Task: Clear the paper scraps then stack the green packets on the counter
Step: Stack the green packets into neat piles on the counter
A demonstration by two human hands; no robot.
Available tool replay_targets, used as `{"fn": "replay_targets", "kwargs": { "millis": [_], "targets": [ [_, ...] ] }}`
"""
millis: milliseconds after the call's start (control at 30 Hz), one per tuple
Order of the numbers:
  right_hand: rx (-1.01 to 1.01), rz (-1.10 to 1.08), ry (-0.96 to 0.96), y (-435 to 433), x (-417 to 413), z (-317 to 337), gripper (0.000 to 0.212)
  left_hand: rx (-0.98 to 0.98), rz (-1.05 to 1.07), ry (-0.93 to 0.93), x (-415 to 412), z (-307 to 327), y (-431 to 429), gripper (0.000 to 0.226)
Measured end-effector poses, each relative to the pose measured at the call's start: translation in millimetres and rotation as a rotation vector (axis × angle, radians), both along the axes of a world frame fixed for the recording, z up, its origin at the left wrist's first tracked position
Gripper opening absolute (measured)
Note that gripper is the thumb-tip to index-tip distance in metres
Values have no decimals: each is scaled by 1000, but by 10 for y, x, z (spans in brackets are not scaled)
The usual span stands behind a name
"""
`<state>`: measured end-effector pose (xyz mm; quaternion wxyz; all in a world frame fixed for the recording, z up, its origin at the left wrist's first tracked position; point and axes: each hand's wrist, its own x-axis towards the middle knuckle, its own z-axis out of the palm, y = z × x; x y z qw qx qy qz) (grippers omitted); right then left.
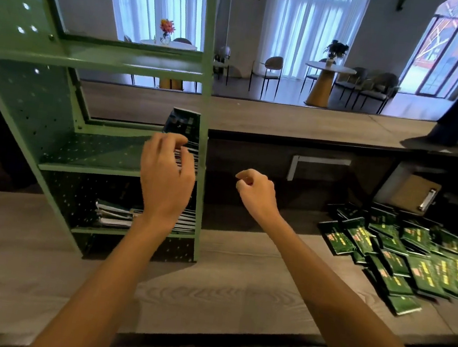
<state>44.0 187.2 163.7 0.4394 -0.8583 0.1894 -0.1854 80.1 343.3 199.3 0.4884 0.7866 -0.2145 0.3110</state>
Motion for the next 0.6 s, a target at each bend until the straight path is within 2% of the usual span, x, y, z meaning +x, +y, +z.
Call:
{"fn": "replay_targets", "kwargs": {
  "millis": [133, 233, 433, 600],
  "targets": [
    [-170, -49, 79, -271, -350, -246, 34, 192, -106, -56, -310, -250, -378, 27],
    [-286, -103, 192, -580, -600, -466, 31, 305, -197, 58, -473, -481, -748, 16],
    [-366, -151, 372, -1410, -1118, -826, 31, 586, -278, 316, -795, -834, -1653, 23],
    [-370, -120, 470, -2287, -1439, -1012, 27, 655, -328, 432, -1045, -1060, -2587, 23]
  ]
}}
